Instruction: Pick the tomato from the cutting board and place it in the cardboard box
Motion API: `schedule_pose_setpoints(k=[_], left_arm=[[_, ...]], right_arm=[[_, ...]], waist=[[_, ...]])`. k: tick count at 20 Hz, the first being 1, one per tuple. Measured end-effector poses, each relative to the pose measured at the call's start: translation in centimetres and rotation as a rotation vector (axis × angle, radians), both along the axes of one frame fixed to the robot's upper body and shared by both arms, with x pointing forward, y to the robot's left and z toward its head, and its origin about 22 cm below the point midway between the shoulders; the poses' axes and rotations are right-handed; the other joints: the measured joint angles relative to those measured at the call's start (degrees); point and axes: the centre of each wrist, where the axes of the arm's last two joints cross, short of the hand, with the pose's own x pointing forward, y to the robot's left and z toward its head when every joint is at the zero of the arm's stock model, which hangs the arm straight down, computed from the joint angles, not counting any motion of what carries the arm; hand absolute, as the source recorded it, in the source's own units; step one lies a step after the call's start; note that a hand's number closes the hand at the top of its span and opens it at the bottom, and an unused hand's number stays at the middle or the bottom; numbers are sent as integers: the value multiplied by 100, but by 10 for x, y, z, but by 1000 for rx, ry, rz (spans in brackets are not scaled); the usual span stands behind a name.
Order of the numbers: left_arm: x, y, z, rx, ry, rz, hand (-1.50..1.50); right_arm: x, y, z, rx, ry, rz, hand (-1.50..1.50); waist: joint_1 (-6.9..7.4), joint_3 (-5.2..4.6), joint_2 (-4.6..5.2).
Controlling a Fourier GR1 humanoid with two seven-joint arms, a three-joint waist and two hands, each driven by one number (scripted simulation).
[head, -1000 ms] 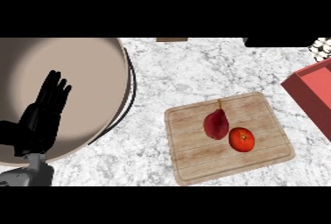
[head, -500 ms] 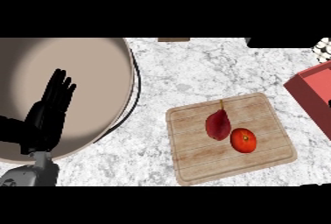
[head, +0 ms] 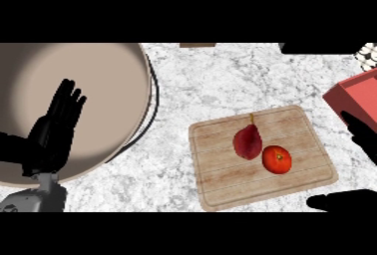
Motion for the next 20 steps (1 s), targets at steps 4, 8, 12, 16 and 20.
schedule_pose_setpoints(k=[4, 8, 12, 16, 20], left_arm=[[1, 1, 1, -7, 10, -5, 0], [-1, 4, 0, -8, 5, -3, 0], [-3, 4, -2, -9, 6, 0, 0], [-3, 4, -3, -6, 4, 4, 0], [-4, 3, 0, -8, 10, -3, 0]], right_arm=[[5, 7, -15, -3, 6, -19, -150], [7, 17, -22, -8, -2, -29, -150], [13, 18, -25, 0, 2, -35, -150], [15, 25, -38, 4, 17, -36, -150], [20, 25, -46, -6, 30, -35, -150]], waist=[[-10, -3, 2], [-18, -3, 2], [-19, 1, -3], [-19, 7, -7], [-22, -7, 6]])
